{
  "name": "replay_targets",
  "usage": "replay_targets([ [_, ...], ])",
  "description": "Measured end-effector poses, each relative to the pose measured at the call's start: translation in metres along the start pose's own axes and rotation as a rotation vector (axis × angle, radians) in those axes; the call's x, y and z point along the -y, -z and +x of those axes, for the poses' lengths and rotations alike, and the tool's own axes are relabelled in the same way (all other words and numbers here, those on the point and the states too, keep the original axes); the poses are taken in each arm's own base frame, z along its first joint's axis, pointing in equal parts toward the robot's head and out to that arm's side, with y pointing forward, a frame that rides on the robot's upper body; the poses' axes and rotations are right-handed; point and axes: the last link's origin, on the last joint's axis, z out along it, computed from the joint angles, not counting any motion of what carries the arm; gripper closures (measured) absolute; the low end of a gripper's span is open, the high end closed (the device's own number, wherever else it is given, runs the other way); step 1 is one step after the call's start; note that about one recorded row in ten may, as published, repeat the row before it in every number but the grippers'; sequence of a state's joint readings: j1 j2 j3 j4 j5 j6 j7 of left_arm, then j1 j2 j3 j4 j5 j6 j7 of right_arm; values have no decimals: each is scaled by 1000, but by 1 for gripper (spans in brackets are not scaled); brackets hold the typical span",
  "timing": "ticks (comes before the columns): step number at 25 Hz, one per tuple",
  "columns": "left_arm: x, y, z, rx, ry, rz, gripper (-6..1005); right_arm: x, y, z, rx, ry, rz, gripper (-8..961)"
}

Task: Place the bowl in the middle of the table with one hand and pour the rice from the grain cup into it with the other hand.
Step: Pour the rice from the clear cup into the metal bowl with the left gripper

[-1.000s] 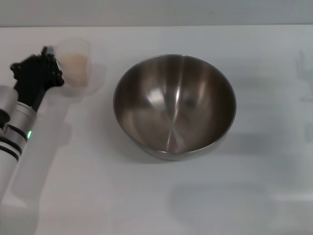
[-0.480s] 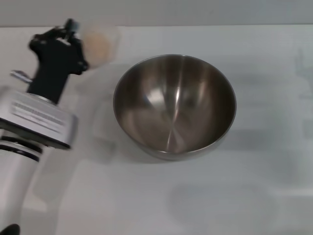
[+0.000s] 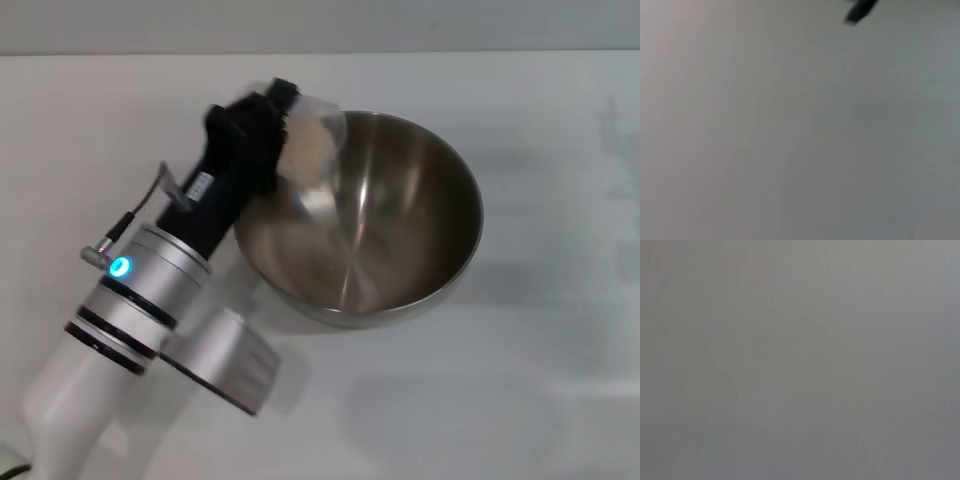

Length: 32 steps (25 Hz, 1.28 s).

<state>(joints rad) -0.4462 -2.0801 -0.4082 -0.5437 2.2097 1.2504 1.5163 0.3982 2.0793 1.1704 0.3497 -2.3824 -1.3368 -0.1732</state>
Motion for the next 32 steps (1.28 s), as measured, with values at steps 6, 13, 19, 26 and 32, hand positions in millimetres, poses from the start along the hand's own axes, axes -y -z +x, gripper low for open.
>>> replay_targets([
  [6, -5, 2, 12, -64, -311, -20, 966, -2, -1, 0, 2, 2, -10, 419],
  [13, -8, 3, 17, -100, -646, -15, 960, -1, 1, -1, 12, 5, -13, 419],
  [19, -7, 4, 24, -141, -758, 14, 955, -2, 1, -1, 12, 6, -14, 418],
  [26, -7, 6, 28, -153, -782, 20, 949, 0, 1, -1, 12, 8, -12, 418],
  [32, -7, 6, 27, -126, -704, 6, 944, 1, 2, -2, 16, 11, -10, 418],
])
